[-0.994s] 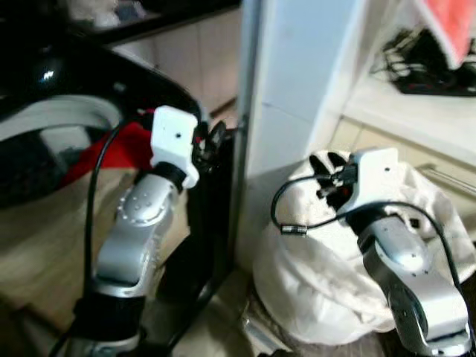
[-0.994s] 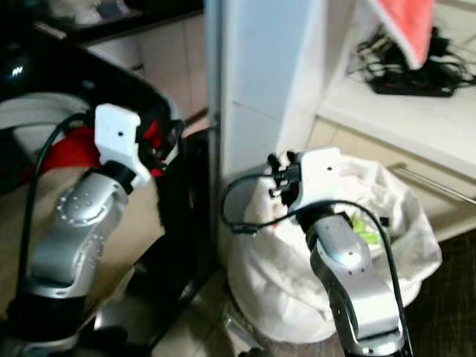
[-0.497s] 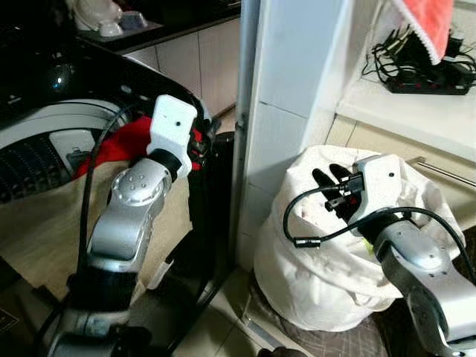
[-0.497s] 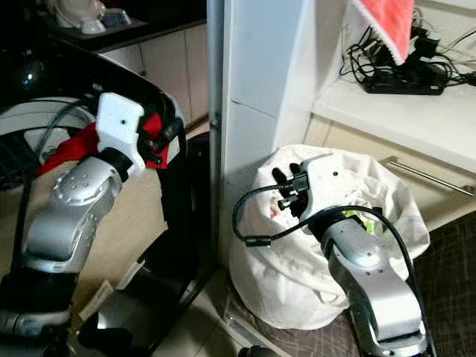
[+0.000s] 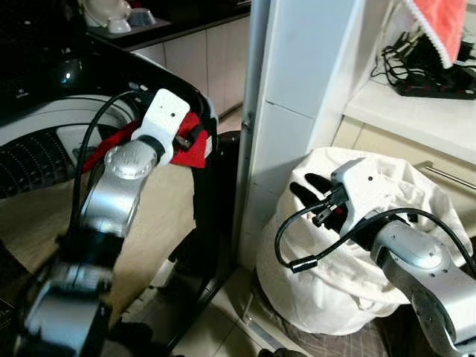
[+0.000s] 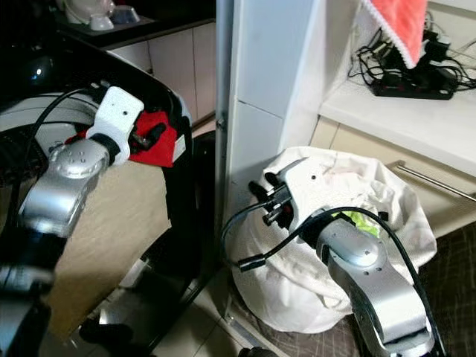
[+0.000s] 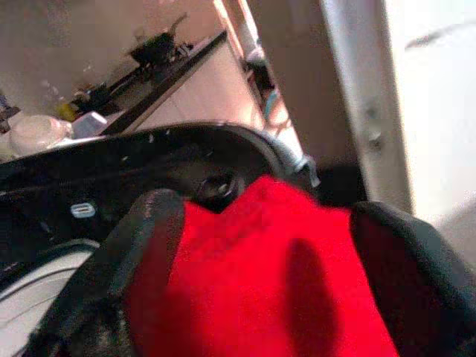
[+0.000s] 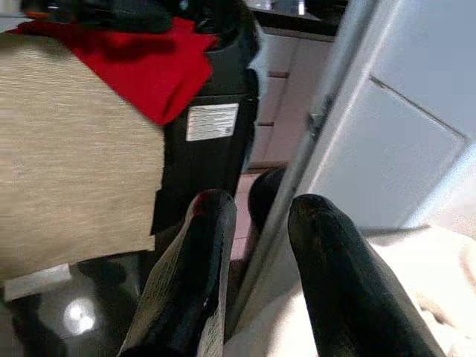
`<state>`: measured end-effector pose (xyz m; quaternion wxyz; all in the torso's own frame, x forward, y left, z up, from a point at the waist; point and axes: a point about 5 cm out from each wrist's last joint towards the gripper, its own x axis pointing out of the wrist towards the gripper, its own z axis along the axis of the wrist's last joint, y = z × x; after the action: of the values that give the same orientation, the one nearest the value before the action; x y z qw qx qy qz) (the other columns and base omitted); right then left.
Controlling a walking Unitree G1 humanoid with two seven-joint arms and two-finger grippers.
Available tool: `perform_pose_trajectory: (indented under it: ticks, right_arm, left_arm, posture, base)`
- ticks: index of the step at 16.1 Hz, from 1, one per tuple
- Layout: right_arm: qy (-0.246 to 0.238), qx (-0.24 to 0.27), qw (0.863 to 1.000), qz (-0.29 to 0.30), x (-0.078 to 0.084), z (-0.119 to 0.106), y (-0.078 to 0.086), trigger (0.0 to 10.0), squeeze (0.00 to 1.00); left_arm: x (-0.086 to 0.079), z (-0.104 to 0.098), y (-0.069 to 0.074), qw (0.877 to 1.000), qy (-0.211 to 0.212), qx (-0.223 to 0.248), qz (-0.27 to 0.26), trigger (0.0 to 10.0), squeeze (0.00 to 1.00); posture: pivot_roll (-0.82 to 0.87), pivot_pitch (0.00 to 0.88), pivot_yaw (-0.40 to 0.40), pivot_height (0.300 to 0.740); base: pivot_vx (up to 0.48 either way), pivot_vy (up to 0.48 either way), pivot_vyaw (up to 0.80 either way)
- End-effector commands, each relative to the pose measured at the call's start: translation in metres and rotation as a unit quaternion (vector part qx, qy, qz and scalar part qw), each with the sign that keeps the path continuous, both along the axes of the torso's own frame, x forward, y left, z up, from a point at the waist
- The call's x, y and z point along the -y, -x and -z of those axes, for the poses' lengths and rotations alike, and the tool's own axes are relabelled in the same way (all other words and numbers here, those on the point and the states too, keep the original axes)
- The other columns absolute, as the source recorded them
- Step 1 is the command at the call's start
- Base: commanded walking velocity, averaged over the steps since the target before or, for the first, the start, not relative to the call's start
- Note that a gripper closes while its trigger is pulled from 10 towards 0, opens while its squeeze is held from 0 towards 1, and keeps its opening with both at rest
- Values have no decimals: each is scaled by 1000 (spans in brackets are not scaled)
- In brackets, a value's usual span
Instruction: Clothes washing
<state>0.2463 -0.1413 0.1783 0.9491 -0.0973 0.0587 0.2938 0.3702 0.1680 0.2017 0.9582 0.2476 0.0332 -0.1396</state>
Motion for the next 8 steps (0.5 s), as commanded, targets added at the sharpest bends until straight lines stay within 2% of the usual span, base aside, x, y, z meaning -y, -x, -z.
perform_pose_trajectory:
  ticks: [1,2,4,8]
  right_arm:
    - [-1,5,1000,-9,-1,-5,0,10000,0]
    - [-1,5,1000,-10,-1,-6,0,10000,0]
    - [-4,4,1000,-10,-1,-8,0,10000,0]
    - [-1,-1,1000,-10,3,-9,2,10000,0]
  left_arm:
    - [1,2,-5,1000,-9,-6,13,10000,0]
    - [0,4,-8,1000,7,-19,17,10000,0]
    - [-6,11,-13,999,-5,-45,11,10000,0]
    - [-20,20,-18,995,0,-100,-14,10000,0]
  posture:
    - [-113,20,-26,740]
    - [-117,23,-23,740]
    - [-123,26,-22,740]
    - [-128,25,-18,740]
  base:
    - [0,0,0]
    - [0,0,0]
    - [0,0,0]
    - [0,0,0]
